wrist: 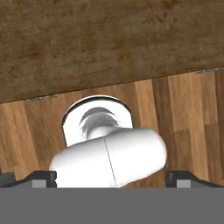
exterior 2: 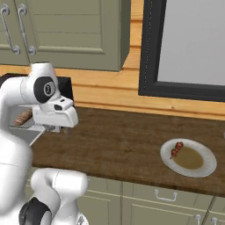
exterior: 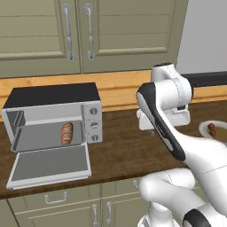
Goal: Pick up the kebab skewer and baguette bread, and place them inside the toaster oven. Close the toaster oven door and start by setting the timer.
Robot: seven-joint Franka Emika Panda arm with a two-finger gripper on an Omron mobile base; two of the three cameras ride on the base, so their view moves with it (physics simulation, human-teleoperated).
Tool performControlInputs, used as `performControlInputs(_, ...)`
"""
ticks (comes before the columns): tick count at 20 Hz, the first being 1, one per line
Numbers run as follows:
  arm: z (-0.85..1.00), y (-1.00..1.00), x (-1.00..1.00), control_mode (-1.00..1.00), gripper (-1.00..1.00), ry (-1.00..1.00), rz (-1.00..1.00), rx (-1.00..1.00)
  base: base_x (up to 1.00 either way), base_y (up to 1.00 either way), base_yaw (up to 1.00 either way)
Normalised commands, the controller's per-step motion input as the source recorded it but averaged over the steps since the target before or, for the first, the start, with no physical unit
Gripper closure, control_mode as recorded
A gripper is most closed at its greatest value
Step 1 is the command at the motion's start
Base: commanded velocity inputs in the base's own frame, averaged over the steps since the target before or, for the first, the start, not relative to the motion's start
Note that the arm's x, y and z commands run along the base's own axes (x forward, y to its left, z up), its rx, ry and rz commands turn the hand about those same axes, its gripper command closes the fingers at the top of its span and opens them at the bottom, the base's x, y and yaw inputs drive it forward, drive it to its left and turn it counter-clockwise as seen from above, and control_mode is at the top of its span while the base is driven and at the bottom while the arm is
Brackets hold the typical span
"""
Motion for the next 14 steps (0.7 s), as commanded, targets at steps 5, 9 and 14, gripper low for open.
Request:
performControlInputs(5,0.21,-1.0,0.0,-1.0,-1.0,0.14,-0.03,0.0,0.0,0.0,0.0)
performControlInputs(9,0.01,-1.0,0.0,-1.0,-1.0,0.11,-0.02,0.0,0.0,0.0,0.0)
performControlInputs(14,0.0,-1.0,0.0,-1.0,-1.0,0.1,-0.02,0.0,0.0,0.0,0.0)
